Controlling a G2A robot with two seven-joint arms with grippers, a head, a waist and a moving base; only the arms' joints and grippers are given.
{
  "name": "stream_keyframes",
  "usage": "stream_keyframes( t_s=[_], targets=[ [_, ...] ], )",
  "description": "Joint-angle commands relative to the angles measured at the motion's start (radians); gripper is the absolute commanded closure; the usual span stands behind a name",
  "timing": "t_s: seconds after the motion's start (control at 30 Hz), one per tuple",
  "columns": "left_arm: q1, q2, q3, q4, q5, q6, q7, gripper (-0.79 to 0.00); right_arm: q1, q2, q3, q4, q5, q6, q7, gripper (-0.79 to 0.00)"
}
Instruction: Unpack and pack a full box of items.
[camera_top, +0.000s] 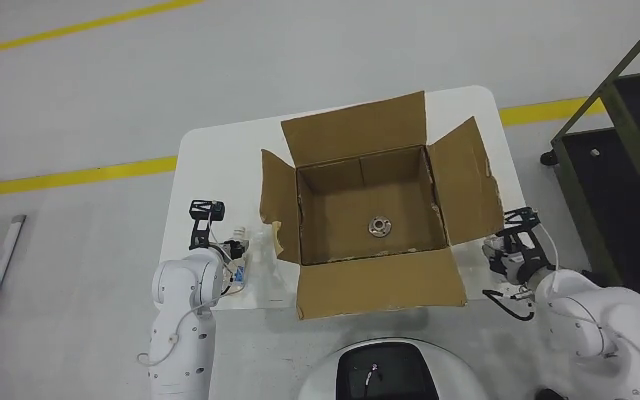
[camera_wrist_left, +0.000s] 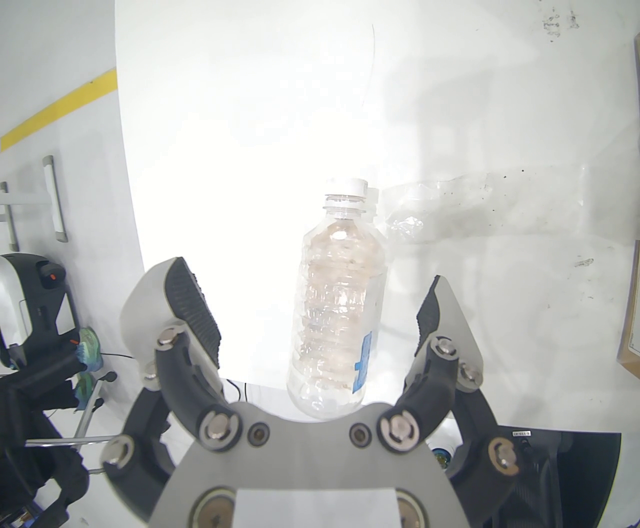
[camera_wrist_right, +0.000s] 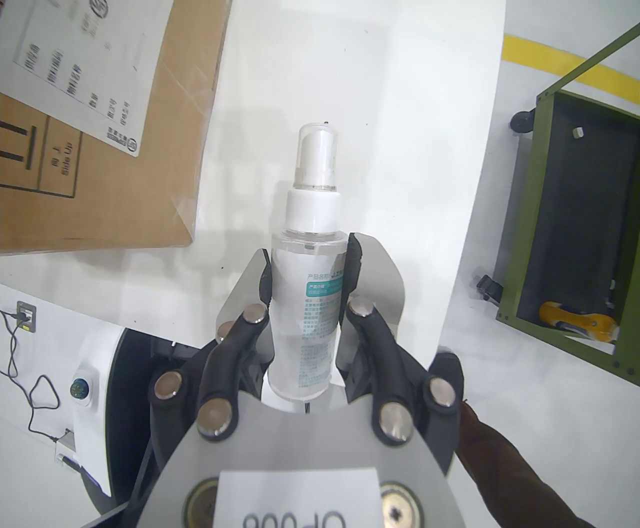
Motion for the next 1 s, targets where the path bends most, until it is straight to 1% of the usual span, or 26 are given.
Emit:
stream_keyframes(
  t_s=[0.0,0.3,0.43,0.5,0.57,0.67,0.73,0.77,0.87,0.93,0.97],
  targets=[
    [0.0,0.0,0.0,0.0,0.0,0.0,0.0,-0.785,0.012,0.0,-0.012,0.02,-0.005,0.006,-0.002,0.0],
    [0.0,0.0,0.0,0.0,0.0,0.0,0.0,-0.785,0.028,0.004,-0.037,0.052,-0.032,0.017,0.014,0.0],
    [0.0,0.0,0.0,0.0,0.0,0.0,0.0,-0.785,0.031,0.005,-0.047,0.065,-0.037,0.022,0.015,-0.055],
    [0.0,0.0,0.0,0.0,0.0,0.0,0.0,-0.785,0.031,0.005,-0.051,0.071,-0.035,0.026,0.01,-0.062],
    [0.0,0.0,0.0,0.0,0.0,0.0,0.0,-0.785,0.03,0.006,-0.053,0.076,-0.036,0.028,0.007,-0.089],
    [0.0,0.0,0.0,0.0,0.0,0.0,0.0,-0.785,0.03,0.007,-0.054,0.08,-0.037,0.033,0.006,-0.231],
    [0.0,0.0,0.0,0.0,0.0,0.0,0.0,-0.785,0.031,0.008,-0.055,0.084,-0.039,0.035,0.007,-0.256],
    [0.0,0.0,0.0,0.0,0.0,0.0,0.0,-0.785,0.032,0.008,-0.055,0.085,-0.04,0.035,0.009,-0.289],
    [0.0,0.0,0.0,0.0,0.0,0.0,0.0,-0.785,0.038,0.01,-0.055,0.088,-0.041,0.033,0.013,-0.305],
    [0.0,0.0,0.0,0.0,0.0,0.0,0.0,-0.785,0.042,0.011,-0.052,0.092,-0.042,0.032,0.016,-0.339],
    [0.0,0.0,0.0,0.0,0.0,0.0,0.0,-0.785,0.044,0.011,-0.052,0.093,-0.04,0.032,0.017,-0.336]
  ],
)
